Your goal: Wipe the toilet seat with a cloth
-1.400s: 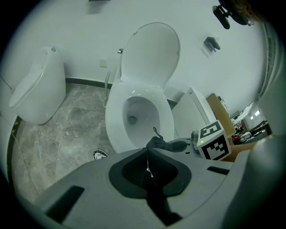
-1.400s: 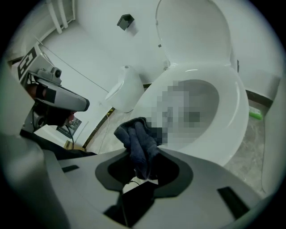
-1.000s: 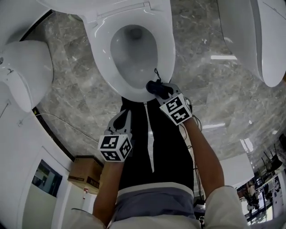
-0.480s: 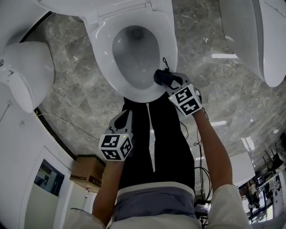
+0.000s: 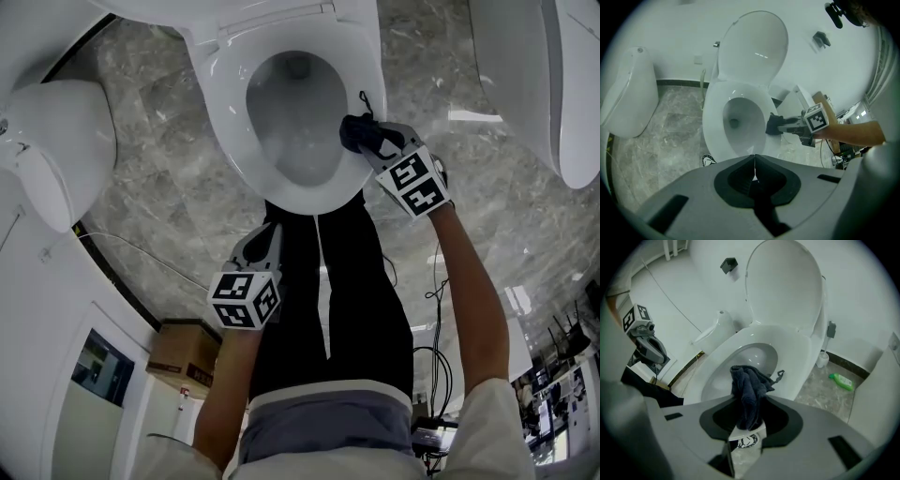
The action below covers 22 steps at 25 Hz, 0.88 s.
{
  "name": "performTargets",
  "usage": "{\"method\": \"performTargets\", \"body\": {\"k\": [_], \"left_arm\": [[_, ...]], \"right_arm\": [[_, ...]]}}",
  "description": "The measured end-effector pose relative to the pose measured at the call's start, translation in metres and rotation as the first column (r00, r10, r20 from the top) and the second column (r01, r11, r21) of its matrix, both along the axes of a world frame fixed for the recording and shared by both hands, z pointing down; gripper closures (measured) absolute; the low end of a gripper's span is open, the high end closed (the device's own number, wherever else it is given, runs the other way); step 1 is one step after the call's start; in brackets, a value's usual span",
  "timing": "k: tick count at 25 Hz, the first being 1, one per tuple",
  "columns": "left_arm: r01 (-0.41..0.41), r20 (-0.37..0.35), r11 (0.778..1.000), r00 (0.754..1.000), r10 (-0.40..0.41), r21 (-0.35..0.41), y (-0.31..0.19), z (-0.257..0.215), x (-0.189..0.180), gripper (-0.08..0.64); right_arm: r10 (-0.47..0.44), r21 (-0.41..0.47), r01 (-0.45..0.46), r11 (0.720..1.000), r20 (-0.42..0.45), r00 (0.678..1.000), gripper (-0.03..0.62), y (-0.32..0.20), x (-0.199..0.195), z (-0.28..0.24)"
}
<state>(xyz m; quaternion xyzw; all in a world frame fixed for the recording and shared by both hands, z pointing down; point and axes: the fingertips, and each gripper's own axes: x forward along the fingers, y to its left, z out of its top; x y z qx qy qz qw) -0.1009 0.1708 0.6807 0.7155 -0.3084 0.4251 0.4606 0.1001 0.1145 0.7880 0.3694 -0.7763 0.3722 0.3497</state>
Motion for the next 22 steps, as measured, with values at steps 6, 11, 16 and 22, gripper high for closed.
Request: {"method": "performTargets", "body": {"k": [6, 11, 16, 22], "left_arm": [[0.028, 0.008, 1.0, 1.0, -0.028, -0.011, -0.012, 0.002, -0.019, 0.549], [0.032, -0.028, 0.999, 0.999, -0.033, -0.033, -0.022, 0.003, -0.019, 0.549], [0.037, -0.054, 0.998, 0.998, -0.04, -0.049, -0.036, 0.001, -0.024, 0.549], [0.1, -0.083, 0.994, 0.991, -0.104, -0.054, -0.054, -0.001, -0.037, 0.549]], "right_arm": [[-0.02, 0.014, 0.021, 1.0, -0.071, 0.997, 0.476, -0.03, 0.009, 0.001], [0.0, 0.011, 0.001, 1.0, -0.126, 0.992, 0.476, -0.059, 0.022, 0.004], [0.024, 0.024, -0.02, 1.0, -0.179, 0.984, 0.476, -0.096, 0.028, 0.006], [0.03, 0.046, -0.02, 0.999, -0.234, 0.972, 0.477, -0.138, 0.029, 0.006]]}}
